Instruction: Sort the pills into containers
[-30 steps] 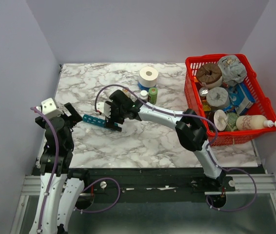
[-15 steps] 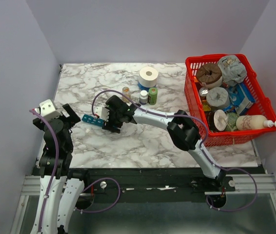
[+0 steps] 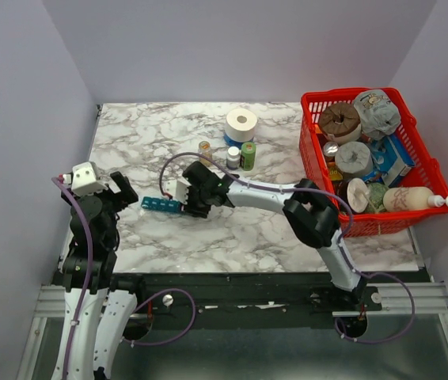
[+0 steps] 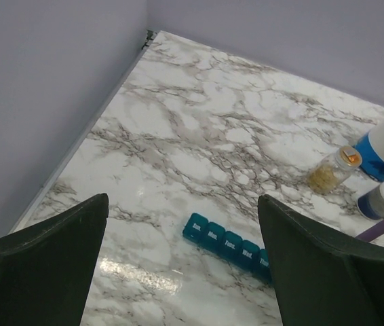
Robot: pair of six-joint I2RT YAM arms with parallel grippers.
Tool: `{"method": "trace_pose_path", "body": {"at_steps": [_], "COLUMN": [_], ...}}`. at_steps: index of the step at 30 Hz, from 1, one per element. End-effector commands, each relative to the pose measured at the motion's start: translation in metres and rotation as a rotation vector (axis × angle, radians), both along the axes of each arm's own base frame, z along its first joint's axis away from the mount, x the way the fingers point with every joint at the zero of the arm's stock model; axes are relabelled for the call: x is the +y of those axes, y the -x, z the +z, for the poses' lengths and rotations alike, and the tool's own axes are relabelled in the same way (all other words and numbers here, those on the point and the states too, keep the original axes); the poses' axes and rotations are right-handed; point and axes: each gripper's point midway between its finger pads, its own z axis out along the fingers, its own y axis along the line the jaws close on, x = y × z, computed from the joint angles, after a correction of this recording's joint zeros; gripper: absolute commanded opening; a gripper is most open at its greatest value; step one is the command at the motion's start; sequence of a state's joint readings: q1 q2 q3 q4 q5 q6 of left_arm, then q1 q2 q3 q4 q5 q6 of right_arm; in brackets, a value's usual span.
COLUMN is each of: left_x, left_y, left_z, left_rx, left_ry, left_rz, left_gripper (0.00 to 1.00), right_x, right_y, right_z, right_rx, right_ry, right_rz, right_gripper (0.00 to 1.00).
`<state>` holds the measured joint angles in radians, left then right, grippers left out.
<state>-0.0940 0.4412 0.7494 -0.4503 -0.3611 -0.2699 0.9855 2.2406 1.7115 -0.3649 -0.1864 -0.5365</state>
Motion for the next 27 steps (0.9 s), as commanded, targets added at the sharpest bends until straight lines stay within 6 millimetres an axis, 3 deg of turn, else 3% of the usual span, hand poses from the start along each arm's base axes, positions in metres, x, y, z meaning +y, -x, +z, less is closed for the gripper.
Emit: {"method": "trace_pose_path", "body": {"at_steps": [1, 2, 3, 4, 5, 6, 7, 9, 10, 14, 20, 25, 27], "left_x": [-0.036, -0.042, -0.047, -0.057, -0.061, -0.063, -0.076, -0.086, -0.091, -0.120, -0.141, -0.164, -0.170], "left_y": [-0.006, -0.007, -0.009, -0.009, -0.009, -0.011, -0.010, -0.012, -0.012, -0.011, -0.012, -0.009, -0.008], "left_z": [-0.012, -0.017, -0.019, -0.020, -0.025, -0.024, -0.026, -0.028, -0.028, -0.032, -0.037, -0.053, -0.066], "left_rx": [0.052, 0.066, 0.074, 0.074, 0.081, 0.073, 0.074, 0.074, 0.072, 0.076, 0.082, 0.118, 0.156], "left_ry": [-0.002, 0.001, 0.003, 0.011, 0.017, 0.021, 0.036, 0.052, 0.059, 0.093, 0.116, 0.099, 0.059], "left_rz": [-0.214, -0.249, -0.275, -0.331, -0.354, -0.363, -0.439, -0.491, -0.518, -0.685, -0.809, -0.930, -0.955], "left_gripper": [0.99, 0.99, 0.99, 0.99, 0.99, 0.99, 0.99, 0.99, 0.99, 0.99, 0.99, 0.97, 0.96], "right_x": [-0.049, -0.060, -0.084, -0.098, -0.107, -0.119, -0.146, -0.167, -0.189, -0.230, -0.263, -0.256, -0.248], "right_y": [0.031, 0.036, 0.051, 0.056, 0.059, 0.063, 0.072, 0.074, 0.076, 0.066, 0.041, 0.051, 0.054], "right_z": [-0.008, 0.005, -0.012, -0.016, -0.001, -0.003, -0.018, -0.010, -0.021, -0.028, -0.028, -0.014, -0.006], "right_rx": [0.008, -0.007, 0.013, 0.019, 0.002, -0.005, 0.026, -0.006, 0.005, -0.031, -0.056, -0.008, 0.011], "right_ry": [0.094, 0.085, 0.137, 0.152, 0.131, 0.142, 0.184, 0.185, 0.217, 0.269, 0.293, 0.241, 0.206], "right_rz": [0.055, 0.063, 0.092, 0.099, 0.107, 0.128, 0.127, 0.151, 0.142, 0.119, 0.063, 0.128, 0.143], "right_gripper": [0.40, 0.40, 0.40, 0.40, 0.40, 0.40, 0.41, 0.41, 0.42, 0.44, 0.51, 0.76, 0.79]}}
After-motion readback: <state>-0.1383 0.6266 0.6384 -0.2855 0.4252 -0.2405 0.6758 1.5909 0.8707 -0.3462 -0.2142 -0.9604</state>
